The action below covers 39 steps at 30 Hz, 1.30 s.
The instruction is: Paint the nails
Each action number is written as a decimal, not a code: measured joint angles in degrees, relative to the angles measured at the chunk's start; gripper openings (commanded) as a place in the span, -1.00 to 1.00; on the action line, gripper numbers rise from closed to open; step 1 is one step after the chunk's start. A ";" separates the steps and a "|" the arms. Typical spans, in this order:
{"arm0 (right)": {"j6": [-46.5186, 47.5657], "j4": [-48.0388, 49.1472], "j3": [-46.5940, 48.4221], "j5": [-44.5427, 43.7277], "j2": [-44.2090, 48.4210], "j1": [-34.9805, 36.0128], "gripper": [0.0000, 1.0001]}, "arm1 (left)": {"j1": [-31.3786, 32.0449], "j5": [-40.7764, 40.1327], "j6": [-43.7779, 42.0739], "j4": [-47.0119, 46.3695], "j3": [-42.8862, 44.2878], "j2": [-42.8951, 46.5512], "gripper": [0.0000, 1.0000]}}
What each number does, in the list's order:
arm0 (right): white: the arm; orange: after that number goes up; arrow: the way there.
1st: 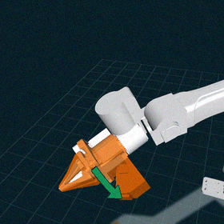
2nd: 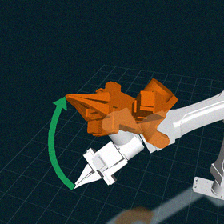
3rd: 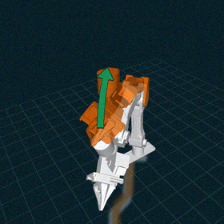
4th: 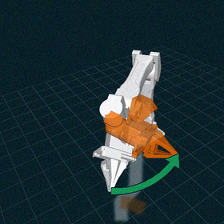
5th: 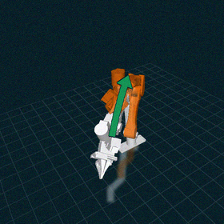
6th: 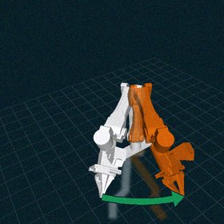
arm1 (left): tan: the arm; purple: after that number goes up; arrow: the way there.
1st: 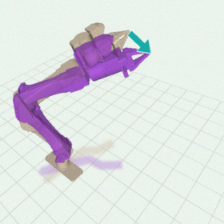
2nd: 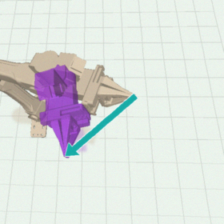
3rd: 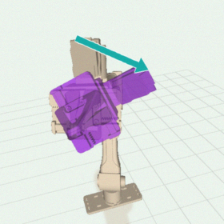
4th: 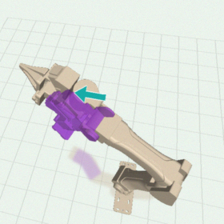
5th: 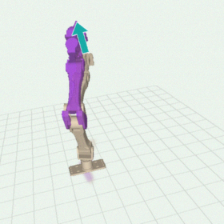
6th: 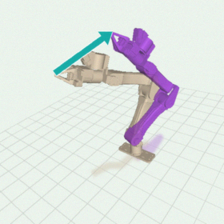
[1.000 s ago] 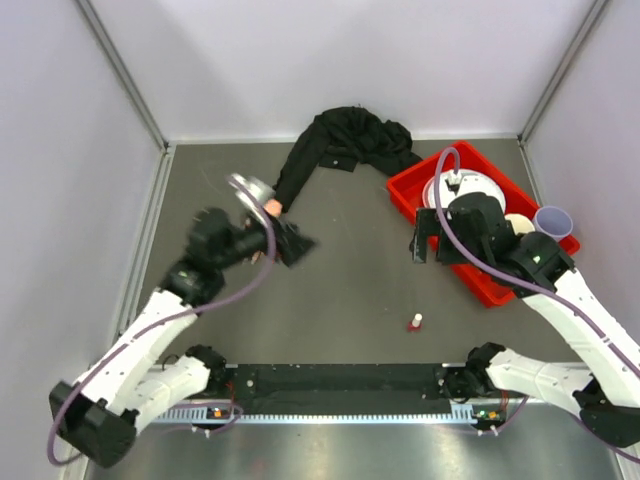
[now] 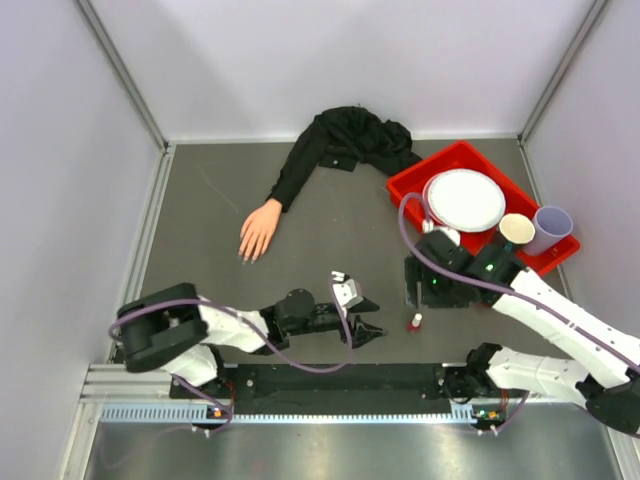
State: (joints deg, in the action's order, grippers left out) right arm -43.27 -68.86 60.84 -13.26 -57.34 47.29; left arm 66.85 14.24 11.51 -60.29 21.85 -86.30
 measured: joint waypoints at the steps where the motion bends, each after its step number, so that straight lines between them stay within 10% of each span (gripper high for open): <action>1: -1.33 -0.20 -2.89 0.85 -0.09 0.74 0.26 | 0.00 -0.11 0.26 1.01 -0.35 2.73 0.33; 13: -5.05 5.53 -11.58 2.97 -0.35 1.09 -0.16 | 0.00 -4.20 0.00 14.95 -4.50 23.47 0.26; 33: -4.76 9.51 -13.60 2.56 -5.25 1.09 -0.36 | 0.00 -6.16 -0.98 22.93 -4.61 27.96 0.21; 39: -4.35 9.73 -13.60 2.58 -5.75 1.09 -0.97 | 0.00 -6.95 -1.01 25.44 -4.61 28.48 0.29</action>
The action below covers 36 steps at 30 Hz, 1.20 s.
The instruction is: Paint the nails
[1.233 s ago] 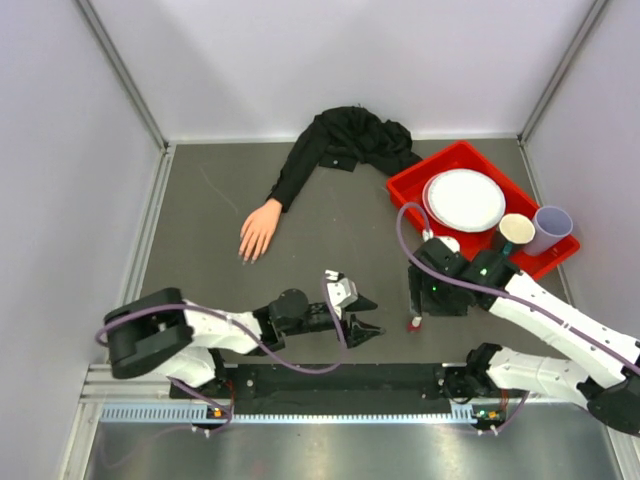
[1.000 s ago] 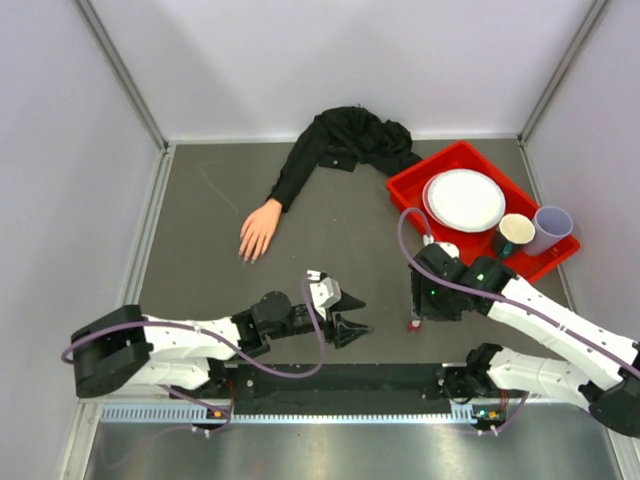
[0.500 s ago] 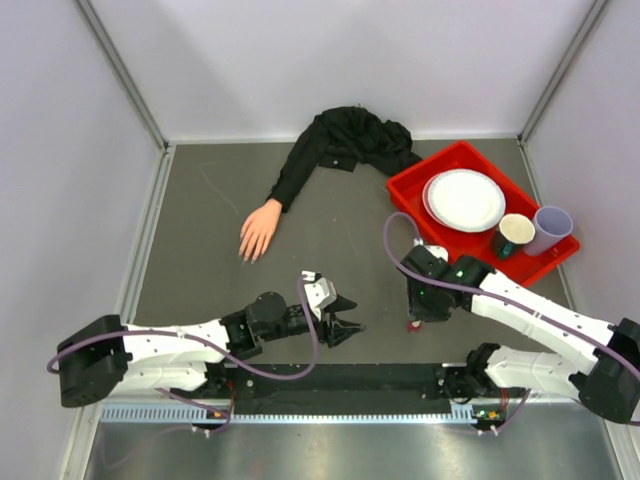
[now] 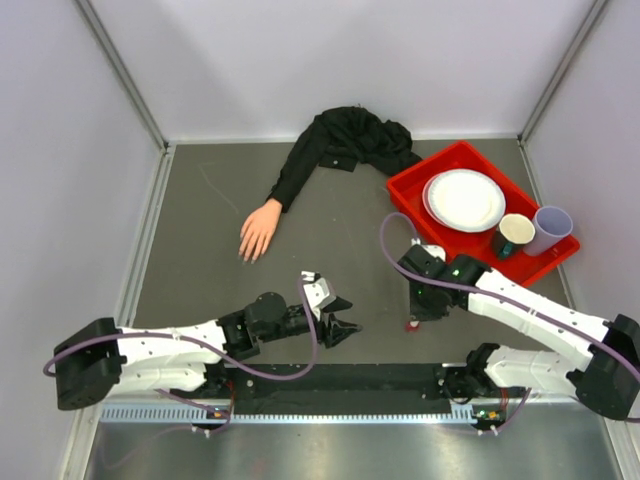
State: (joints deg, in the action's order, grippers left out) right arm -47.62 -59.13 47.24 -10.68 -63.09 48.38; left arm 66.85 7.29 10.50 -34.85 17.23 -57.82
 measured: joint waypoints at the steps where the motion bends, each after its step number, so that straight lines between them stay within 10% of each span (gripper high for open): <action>1: 0.11 0.04 0.00 0.00 0.00 0.00 -1.00 | 0.00 -0.35 0.00 0.33 0.00 0.24 0.29; 22: 2.71 3.48 23.15 -5.73 -24.22 4.31 -0.94 | -2.62 -20.31 5.53 20.02 7.69 13.88 0.16; 30: -1.88 3.85 25.97 -8.28 -30.29 5.14 -0.22 | -2.69 -30.10 9.73 30.01 8.98 20.41 0.18; 32: -1.86 4.24 26.23 -8.22 -30.29 5.22 0.35 | -2.69 -31.21 10.67 30.99 8.98 20.59 0.23; 36: -0.24 5.16 27.32 -7.50 -30.05 5.25 0.87 | -2.69 -33.09 12.63 34.12 9.86 19.19 0.36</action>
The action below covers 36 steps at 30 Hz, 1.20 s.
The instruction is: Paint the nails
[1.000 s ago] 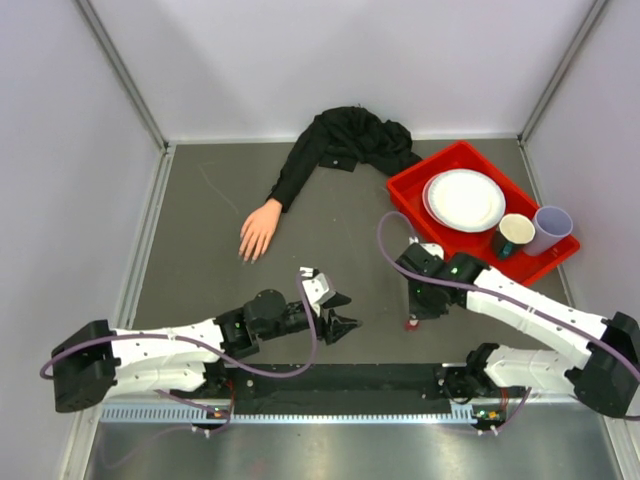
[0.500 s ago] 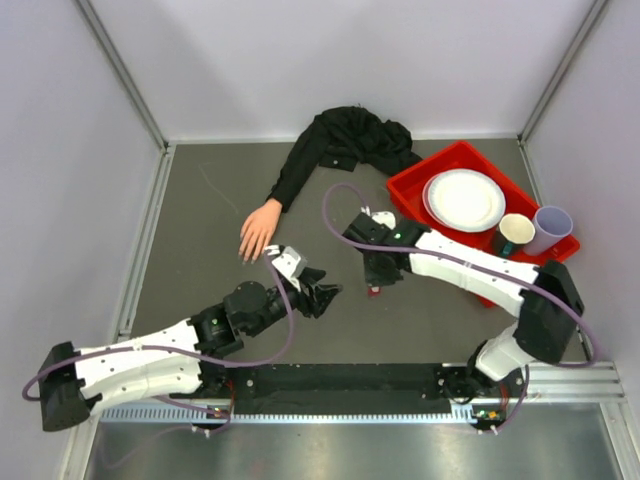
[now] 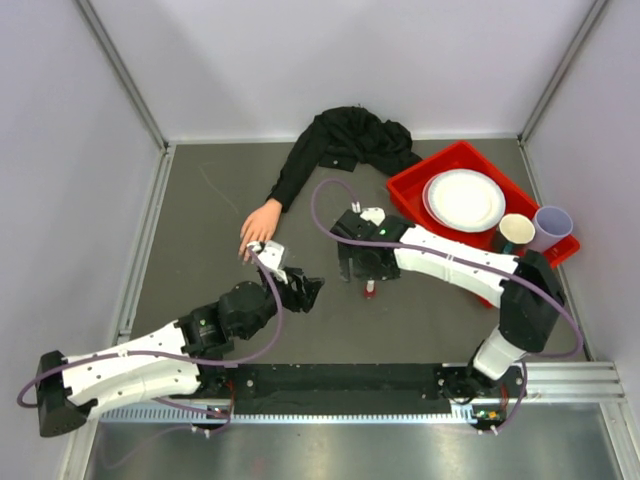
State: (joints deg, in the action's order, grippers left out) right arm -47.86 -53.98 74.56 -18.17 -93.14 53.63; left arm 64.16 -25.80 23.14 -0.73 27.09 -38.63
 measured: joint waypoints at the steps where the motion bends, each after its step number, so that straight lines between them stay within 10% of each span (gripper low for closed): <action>1: 0.81 0.22 0.17 0.13 0.50 0.00 0.92 | 0.00 -0.42 0.63 1.38 0.85 -0.90 0.37; 14: 11.19 4.28 -16.00 1.62 38.77 -15.32 0.97 | -0.37 9.99 2.05 14.47 32.22 -33.83 0.35; 36: 12.17 -0.63 -22.36 -1.81 50.29 -18.51 0.97 | -0.37 12.24 4.17 18.99 39.80 -58.10 0.07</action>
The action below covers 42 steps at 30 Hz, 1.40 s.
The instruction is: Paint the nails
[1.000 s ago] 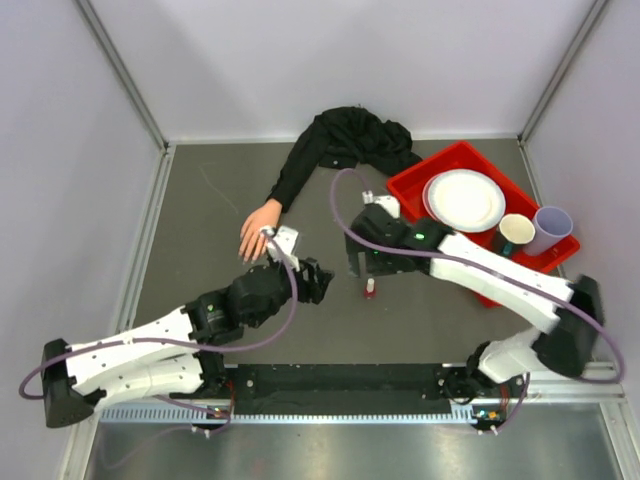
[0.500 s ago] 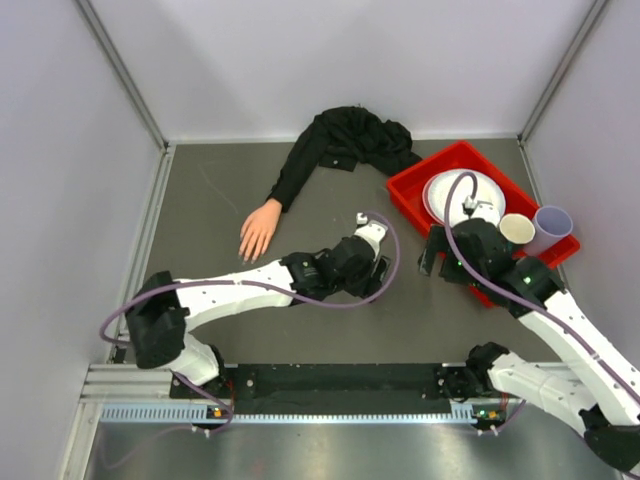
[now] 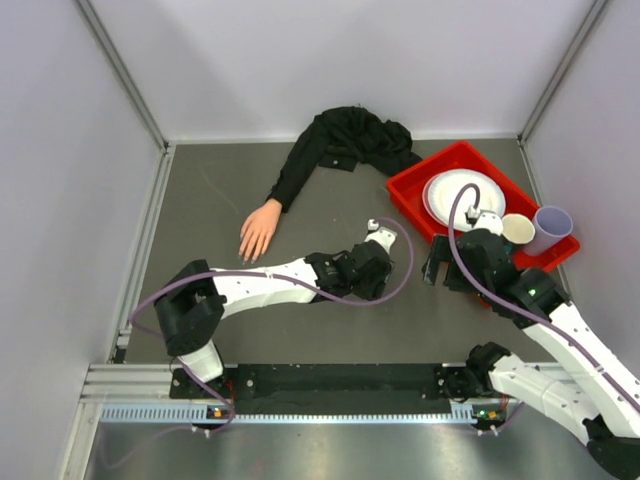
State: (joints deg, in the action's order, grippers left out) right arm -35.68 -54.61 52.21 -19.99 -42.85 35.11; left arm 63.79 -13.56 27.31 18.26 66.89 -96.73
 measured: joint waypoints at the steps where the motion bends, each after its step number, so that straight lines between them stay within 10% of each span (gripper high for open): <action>1: 0.09 0.09 -0.24 0.20 -0.20 0.00 0.97 | 0.00 -0.13 -0.07 -0.24 0.17 -0.46 0.05; 8: 0.20 0.52 -0.85 0.59 -0.35 -0.02 0.98 | 0.00 -1.42 -0.61 -0.31 0.52 -1.42 -0.21; 13: 1.51 1.97 -1.97 1.57 -0.59 -0.04 0.97 | 0.00 -2.60 -1.53 -0.76 0.55 -1.42 -1.00; 22: 10.75 12.00 -8.04 17.16 0.31 -0.07 0.94 | -3.26 4.61 -5.73 1.18 0.52 0.35 -1.00; 29: 17.68 35.30 -16.68 36.39 -1.03 4.52 0.79 | -13.70 13.25 -5.75 13.84 2.75 17.86 -1.00; 42: 29.59 54.31 -11.34 39.95 -14.93 11.28 0.43 | -15.58 17.18 -2.60 26.91 13.53 25.49 -1.00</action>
State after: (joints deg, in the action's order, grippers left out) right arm -6.09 -0.30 40.86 19.97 -57.78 46.39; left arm 48.21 3.62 24.71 45.17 80.42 -71.24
